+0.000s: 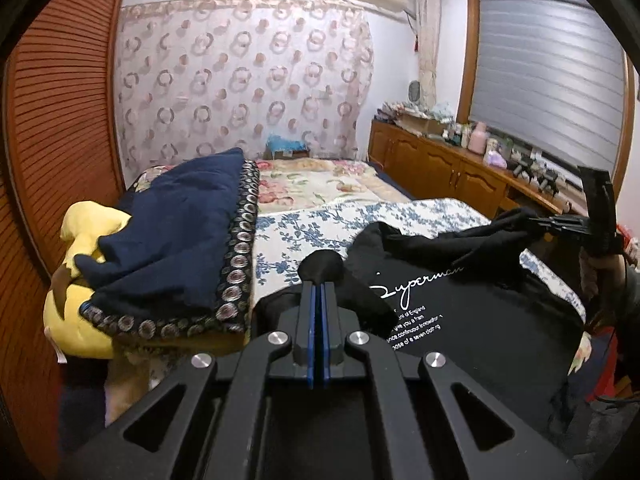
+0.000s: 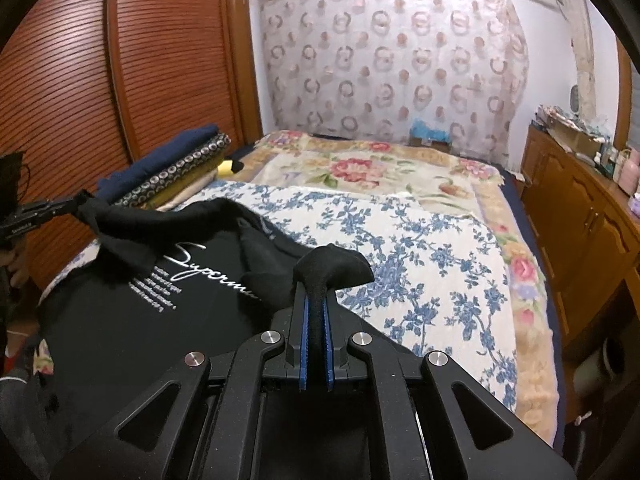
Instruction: Fold small clothes
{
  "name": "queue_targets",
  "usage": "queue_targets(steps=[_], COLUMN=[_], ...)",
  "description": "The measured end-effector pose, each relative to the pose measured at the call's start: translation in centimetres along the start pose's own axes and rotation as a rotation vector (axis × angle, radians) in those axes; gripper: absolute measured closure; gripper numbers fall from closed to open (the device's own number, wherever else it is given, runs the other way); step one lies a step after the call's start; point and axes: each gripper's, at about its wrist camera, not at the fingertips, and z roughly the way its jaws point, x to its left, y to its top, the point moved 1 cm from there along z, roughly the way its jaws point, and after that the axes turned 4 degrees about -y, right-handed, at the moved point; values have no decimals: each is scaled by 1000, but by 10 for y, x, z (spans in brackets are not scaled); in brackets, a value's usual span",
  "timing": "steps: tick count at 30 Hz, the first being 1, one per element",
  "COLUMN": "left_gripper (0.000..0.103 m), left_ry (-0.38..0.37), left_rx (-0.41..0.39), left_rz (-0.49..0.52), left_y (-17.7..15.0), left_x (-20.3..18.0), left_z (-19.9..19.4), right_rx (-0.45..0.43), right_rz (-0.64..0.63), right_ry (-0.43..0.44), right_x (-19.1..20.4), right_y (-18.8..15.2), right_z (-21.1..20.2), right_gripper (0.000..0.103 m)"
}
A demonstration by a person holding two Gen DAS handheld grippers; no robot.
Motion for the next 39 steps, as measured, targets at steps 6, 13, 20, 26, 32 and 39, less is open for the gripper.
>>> queue_targets(steps=[6, 13, 20, 26, 32, 39], left_gripper=[102, 102, 102, 79, 54, 46], left_ry=[24, 53, 75, 63, 49, 84], left_rx=[-34, -56, -11, 18, 47, 105], left_rz=[-39, -62, -71, -53, -40, -36], left_y=[-12, -28, -44, -48, -41, -42], left_x=[14, 24, 32, 27, 25, 30], left_z=[-31, -61, -72, -65, -49, -7], right_rx=[-53, -75, -34, 60, 54, 43], right_rz=[6, 34, 67, 61, 76, 54], right_ry=[0, -15, -15, -44, -69, -111], right_x=[-1, -8, -10, -9, -18, -24], right_y=[-6, -20, -50, -77, -72, -62], right_z=[-42, -81, -98, -78, -78, -71], right_gripper=[100, 100, 99, 96, 60, 51])
